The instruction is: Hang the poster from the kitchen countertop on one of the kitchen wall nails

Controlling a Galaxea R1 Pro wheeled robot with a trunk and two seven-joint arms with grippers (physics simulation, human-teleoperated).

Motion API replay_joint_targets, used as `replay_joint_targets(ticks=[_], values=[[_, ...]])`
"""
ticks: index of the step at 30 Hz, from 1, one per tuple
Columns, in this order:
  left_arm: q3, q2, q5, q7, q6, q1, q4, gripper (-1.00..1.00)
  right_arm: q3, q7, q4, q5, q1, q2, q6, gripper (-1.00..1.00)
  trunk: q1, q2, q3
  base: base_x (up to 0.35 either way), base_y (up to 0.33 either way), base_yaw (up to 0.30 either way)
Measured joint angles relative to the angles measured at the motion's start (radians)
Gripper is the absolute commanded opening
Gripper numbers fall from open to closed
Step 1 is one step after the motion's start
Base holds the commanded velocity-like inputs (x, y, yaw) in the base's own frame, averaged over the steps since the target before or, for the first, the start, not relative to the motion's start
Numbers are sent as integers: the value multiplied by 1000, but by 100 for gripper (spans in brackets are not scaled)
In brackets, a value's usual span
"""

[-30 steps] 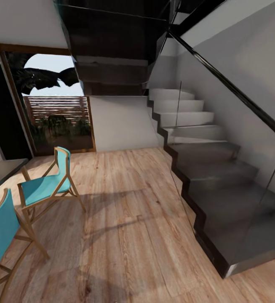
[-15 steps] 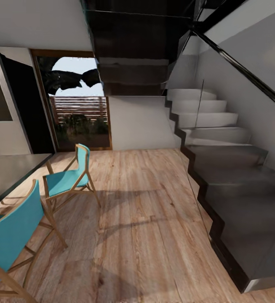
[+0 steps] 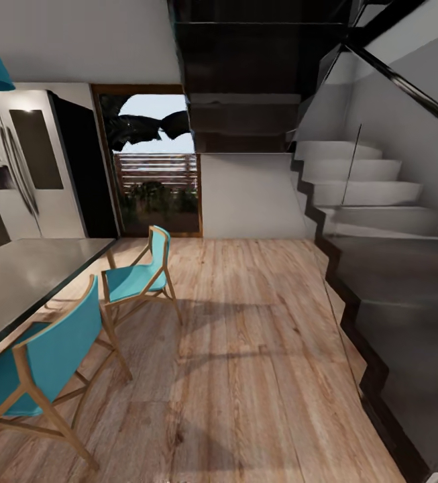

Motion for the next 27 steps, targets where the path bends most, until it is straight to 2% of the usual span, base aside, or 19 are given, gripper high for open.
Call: replay_joint_targets(ticks=[12,23,27], values=[[0,0,0,0,1,0,0,100,0,0,0,0,0,0,0,100,0,0,0,-132,262,293],[23,0,1,0,0,0,0,100,0,0,0,1,0,0,-1,100,0,0,0,-179,273,293],[24,1,1,0,0,0,-1,100,0,0,0,1,0,0,-1,100,0,0,-2,-103,122,293]])
